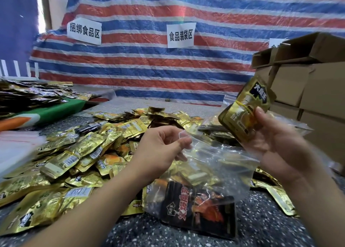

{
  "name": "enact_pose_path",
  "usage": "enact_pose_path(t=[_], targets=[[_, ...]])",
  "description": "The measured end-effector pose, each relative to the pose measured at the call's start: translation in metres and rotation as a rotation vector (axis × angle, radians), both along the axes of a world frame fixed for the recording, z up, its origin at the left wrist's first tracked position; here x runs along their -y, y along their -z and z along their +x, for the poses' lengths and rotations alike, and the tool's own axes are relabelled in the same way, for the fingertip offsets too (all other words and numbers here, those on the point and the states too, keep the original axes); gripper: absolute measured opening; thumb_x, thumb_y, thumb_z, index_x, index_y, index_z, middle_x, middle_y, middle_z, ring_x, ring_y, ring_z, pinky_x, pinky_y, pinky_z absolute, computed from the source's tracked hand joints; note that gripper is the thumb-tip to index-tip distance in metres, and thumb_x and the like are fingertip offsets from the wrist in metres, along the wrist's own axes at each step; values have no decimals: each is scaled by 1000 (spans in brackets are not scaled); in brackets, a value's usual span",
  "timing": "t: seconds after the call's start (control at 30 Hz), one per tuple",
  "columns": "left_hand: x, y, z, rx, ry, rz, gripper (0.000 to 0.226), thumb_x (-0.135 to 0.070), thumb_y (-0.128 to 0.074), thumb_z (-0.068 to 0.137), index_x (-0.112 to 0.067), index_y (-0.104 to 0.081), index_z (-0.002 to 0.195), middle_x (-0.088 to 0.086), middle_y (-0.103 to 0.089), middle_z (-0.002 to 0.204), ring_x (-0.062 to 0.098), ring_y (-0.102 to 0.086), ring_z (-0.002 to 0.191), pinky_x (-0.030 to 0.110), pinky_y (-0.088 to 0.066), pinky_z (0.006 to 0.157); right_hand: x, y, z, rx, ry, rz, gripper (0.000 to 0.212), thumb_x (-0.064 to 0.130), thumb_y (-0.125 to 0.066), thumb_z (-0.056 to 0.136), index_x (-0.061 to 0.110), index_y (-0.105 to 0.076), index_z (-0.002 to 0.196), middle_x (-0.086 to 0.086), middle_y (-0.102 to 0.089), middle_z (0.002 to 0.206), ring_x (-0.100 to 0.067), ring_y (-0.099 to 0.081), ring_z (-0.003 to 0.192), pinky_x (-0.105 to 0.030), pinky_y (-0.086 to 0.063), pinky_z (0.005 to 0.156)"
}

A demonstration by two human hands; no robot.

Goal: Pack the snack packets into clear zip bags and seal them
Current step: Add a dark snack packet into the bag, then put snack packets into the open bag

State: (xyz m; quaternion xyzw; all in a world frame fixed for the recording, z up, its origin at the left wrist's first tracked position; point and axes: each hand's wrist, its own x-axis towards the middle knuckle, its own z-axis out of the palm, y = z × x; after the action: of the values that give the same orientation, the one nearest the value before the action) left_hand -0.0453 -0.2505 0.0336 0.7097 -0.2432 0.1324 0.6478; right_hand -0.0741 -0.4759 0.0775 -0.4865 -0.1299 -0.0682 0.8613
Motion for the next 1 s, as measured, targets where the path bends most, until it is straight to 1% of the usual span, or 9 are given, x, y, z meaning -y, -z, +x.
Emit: enact_pose_path(t=[0.07,0.13,0.2,0.33,0.53,0.67,0.77,0.87,1.0], targets=[[1,1,1,5,-6,2,3,-10,-71,86,-8,-72,85,9,-74,74,18,-67,55,19,-51,52,3,5,4,-17,23,-66,38,26,-66,77,12,-72,112,-11,-74,104,-22,-70,96,-33,-50,94],[2,1,1,13,-17,0,5,-9,-71,86,-5,-72,86,11,-74,74,19,-67,54,20,-51,52,-2,10,6,6,41,-205,23,26,-68,78,18,-79,96,-10,-75,105,-23,-73,97,-38,-58,87],[2,2,1,16,-21,0,5,-9,-70,86,-4,-72,86,11,-73,74,18,-66,54,21,-52,53,-9,17,6,60,91,-330,17,24,-68,79,20,-80,91,-11,-76,102,-24,-74,95,-33,-60,77],[2,4,1,9,-30,-3,6,-9,-70,87,-4,-72,84,11,-73,73,17,-66,53,21,-53,53,-12,21,4,104,143,-369,15,22,-68,79,23,-80,87,-10,-77,96,-25,-75,89,-29,-59,70],[2,4,3,6,-52,3,7,-10,-69,88,-4,-72,85,8,-74,74,18,-67,53,20,-51,52,-6,18,4,93,16,-280,20,24,-68,82,14,-78,96,-17,-74,106,-32,-72,98,-42,-60,75],[2,5,4,2,-46,-9,15,-15,-67,89,-2,-71,84,7,-74,74,16,-67,51,17,-49,50,-10,24,7,145,157,-461,17,27,-68,80,20,-78,92,-10,-76,97,-26,-75,88,-31,-60,69],[2,4,3,-21,-26,-49,26,-29,-65,85,-4,-72,82,7,-74,75,15,-67,53,18,-49,52,-8,27,9,183,232,-558,16,32,-65,79,31,-77,90,-4,-77,95,-21,-75,86,-26,-59,68],[2,4,3,-48,-27,-88,29,-35,-63,83,-8,-73,82,5,-76,77,18,-68,54,20,-51,53,-2,25,7,229,132,-623,17,30,-66,80,29,-77,93,-6,-77,97,-22,-75,86,-27,-59,68],[4,4,3,-52,-22,-77,36,-38,-60,83,-4,-73,82,5,-76,78,19,-69,55,23,-54,53,-2,23,0,251,2,-826,17,28,-66,84,24,-76,97,-8,-76,95,-24,-73,88,-32,-60,75]])
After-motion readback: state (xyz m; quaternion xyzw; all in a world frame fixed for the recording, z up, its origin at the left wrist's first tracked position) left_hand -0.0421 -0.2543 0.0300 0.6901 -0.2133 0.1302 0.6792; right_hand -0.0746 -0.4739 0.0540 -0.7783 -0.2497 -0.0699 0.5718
